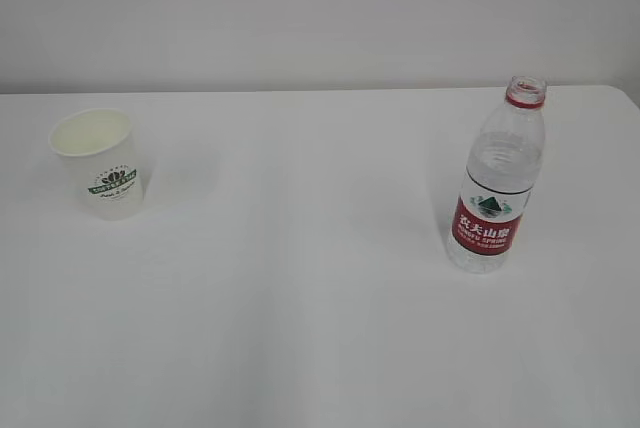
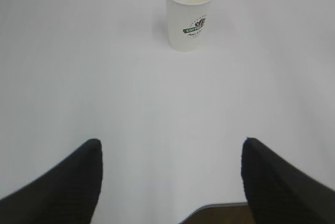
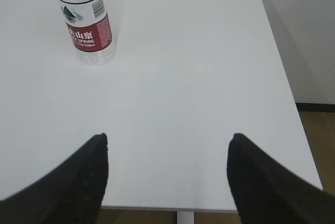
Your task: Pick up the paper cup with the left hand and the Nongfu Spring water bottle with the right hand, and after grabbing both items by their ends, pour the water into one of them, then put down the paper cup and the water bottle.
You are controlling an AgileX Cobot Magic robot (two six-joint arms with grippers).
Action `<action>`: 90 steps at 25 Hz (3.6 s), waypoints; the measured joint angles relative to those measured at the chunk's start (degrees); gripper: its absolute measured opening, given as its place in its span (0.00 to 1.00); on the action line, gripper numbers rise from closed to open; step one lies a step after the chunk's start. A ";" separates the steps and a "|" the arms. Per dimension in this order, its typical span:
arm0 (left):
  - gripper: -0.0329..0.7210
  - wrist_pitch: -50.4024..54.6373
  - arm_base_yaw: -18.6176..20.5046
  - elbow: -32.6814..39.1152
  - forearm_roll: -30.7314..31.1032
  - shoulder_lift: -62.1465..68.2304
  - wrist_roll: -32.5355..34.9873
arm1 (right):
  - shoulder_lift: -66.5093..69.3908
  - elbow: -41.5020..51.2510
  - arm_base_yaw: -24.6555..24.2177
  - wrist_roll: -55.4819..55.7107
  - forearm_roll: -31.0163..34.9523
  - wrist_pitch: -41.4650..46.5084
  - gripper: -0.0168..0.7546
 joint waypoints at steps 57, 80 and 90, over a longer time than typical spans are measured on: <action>0.82 -3.08 0.00 -1.90 -0.76 0.00 1.33 | 0.00 -3.36 0.00 -0.71 0.46 -3.70 0.72; 0.82 -25.21 0.00 -1.90 -1.47 8.66 3.91 | 5.19 -3.85 -0.03 -1.61 0.60 -19.17 0.72; 0.82 -32.41 0.00 -1.90 -0.34 12.92 4.25 | 10.55 -3.85 -0.03 -3.38 0.49 -28.15 0.72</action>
